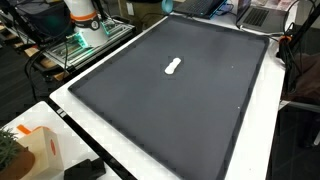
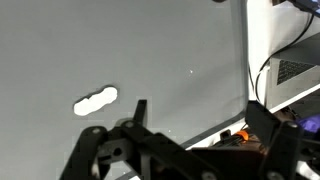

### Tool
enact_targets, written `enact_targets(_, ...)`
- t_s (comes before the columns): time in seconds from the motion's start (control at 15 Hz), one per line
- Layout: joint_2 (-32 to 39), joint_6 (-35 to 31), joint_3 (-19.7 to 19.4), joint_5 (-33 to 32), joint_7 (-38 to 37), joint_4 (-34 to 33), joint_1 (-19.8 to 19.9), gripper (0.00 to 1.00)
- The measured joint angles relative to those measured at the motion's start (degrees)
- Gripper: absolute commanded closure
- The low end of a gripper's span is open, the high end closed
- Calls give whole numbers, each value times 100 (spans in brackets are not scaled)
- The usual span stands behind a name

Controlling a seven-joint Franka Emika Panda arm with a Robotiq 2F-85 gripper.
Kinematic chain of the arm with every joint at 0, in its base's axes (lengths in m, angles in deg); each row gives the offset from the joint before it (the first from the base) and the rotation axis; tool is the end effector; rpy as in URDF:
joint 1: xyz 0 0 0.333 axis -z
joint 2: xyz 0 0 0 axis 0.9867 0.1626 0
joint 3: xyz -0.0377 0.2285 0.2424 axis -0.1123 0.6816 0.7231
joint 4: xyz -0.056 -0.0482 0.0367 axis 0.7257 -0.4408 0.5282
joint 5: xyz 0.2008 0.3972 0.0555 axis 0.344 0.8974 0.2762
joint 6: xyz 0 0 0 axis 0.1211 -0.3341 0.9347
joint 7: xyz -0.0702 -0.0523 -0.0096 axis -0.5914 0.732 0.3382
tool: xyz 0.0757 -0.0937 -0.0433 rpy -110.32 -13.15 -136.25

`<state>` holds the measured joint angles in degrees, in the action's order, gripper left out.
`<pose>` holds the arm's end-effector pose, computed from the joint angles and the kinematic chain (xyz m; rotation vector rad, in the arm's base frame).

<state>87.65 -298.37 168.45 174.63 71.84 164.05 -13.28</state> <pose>0.3852 0.1797 0.4578 -2.7743 0.4480 -0.3630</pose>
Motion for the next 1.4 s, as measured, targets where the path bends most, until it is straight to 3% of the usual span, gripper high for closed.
enact_targets(1.4, 165, 0, 0, -157, -24, 0, -82, 0)
